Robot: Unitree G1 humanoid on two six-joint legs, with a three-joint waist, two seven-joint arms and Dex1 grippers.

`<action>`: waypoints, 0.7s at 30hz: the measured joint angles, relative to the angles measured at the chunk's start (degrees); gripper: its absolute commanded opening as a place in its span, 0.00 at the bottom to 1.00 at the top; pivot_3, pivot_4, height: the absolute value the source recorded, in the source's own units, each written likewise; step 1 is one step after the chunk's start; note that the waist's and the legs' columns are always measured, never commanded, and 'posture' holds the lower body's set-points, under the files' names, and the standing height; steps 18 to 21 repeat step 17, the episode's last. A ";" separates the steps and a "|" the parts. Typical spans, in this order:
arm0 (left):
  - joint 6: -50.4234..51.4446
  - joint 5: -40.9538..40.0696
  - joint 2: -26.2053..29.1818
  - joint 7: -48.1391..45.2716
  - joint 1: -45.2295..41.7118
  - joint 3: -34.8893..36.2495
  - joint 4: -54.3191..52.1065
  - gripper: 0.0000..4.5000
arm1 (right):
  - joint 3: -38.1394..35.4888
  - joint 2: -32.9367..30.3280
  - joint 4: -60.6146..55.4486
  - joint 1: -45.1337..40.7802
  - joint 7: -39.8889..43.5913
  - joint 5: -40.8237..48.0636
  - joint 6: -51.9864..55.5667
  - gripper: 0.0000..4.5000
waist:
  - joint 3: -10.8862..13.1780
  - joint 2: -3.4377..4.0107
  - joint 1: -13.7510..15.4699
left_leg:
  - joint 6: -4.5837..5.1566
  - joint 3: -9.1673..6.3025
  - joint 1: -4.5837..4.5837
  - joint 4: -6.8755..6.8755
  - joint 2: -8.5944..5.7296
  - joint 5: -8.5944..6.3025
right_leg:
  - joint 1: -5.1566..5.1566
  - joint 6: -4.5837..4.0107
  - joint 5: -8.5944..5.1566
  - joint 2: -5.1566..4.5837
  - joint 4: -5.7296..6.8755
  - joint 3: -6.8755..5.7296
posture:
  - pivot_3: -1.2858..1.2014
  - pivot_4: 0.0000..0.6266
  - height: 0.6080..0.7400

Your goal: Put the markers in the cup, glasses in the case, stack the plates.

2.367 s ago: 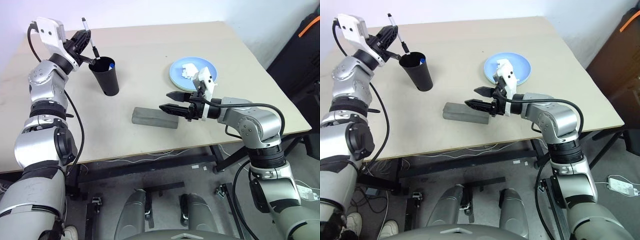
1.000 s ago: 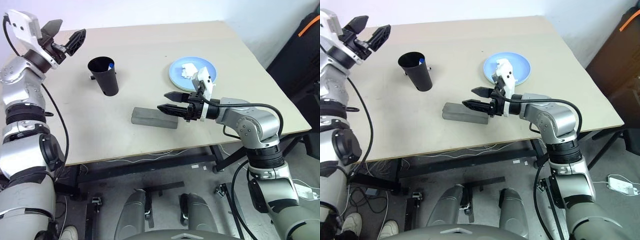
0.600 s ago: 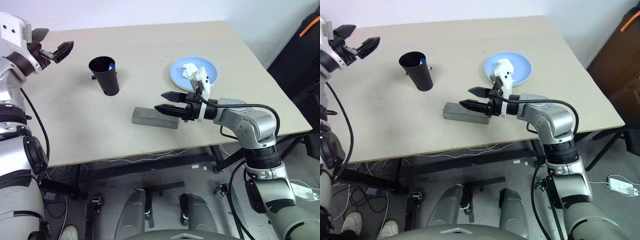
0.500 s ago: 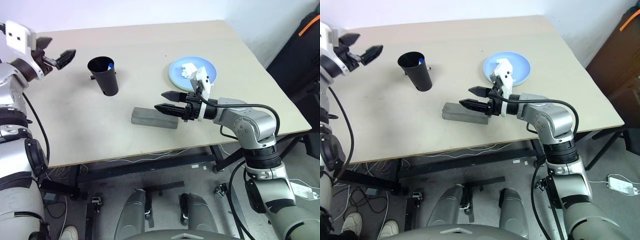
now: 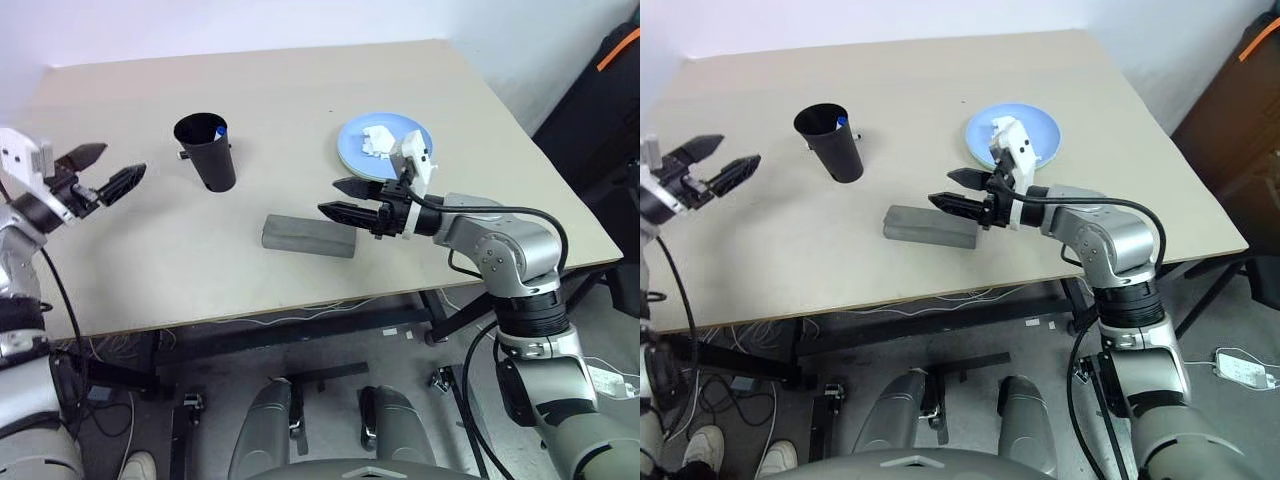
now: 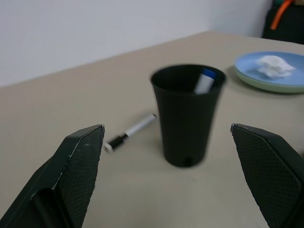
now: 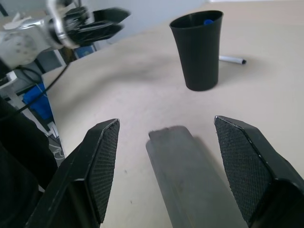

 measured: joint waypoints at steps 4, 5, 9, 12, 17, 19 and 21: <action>5.04 -3.04 0.38 -0.79 9.89 1.92 -10.47 0.99 | -0.71 -1.85 0.46 0.75 1.53 -0.02 -0.78 0.75 | -0.01 0.00 -0.09 | -0.14 0.22 0.16 -0.68 0.01 0.09 | 0.07 -0.28 0.34 0.01 -0.70 0.07 | 0.52 0.24 0.75; 6.00 -3.43 0.21 -0.92 11.09 1.90 -11.39 0.99 | -0.91 -2.27 0.85 0.75 1.79 -0.06 -1.09 0.75 | -0.01 -0.01 0.07 | -0.21 0.26 0.14 -0.74 0.07 0.13 | 0.02 -0.29 0.37 0.04 -0.71 0.05 | 0.52 0.24 0.75; 8.25 -6.56 -3.73 1.28 20.27 3.50 -22.39 0.99 | -0.86 -2.71 3.09 0.81 3.40 -1.82 -5.05 0.75 | -0.05 0.00 -0.16 | -0.24 0.70 0.37 -1.06 0.14 0.15 | -0.03 -0.30 0.38 0.04 -0.85 0.31 | 0.52 0.24 0.75; 10.00 -7.80 -6.51 3.73 25.03 3.53 -26.96 0.99 | -0.75 -3.24 3.91 1.02 4.70 -2.84 -6.69 0.75 | -0.05 -0.03 -0.10 | -0.31 0.77 0.43 -1.30 0.14 0.20 | -0.08 -0.29 0.38 0.05 -0.92 0.34 | 0.52 0.24 0.75; 10.10 -8.90 -8.72 6.83 28.92 3.98 -31.43 0.99 | -0.77 -5.15 5.13 0.78 6.82 -3.47 -6.75 0.75 | -0.05 -0.04 -0.07 | -0.34 0.81 0.53 -1.39 0.15 0.22 | -0.03 -0.30 0.37 0.05 -0.97 0.35 | 0.52 0.24 0.75; 10.10 -8.90 -8.72 6.83 28.92 3.98 -31.43 0.99 | -0.77 -5.15 5.13 0.78 6.82 -3.47 -6.75 0.75 | -0.05 -0.04 -0.07 | -0.34 0.81 0.53 -1.39 0.15 0.22 | -0.03 -0.30 0.37 0.05 -0.97 0.35 | 0.52 0.24 0.75; 10.10 -8.90 -8.72 6.83 28.92 3.98 -31.43 0.99 | -0.77 -5.15 5.13 0.78 6.82 -3.47 -6.75 0.75 | -0.05 -0.04 -0.07 | -0.34 0.81 0.53 -1.39 0.15 0.22 | -0.03 -0.30 0.37 0.05 -0.97 0.35 | 0.52 0.24 0.75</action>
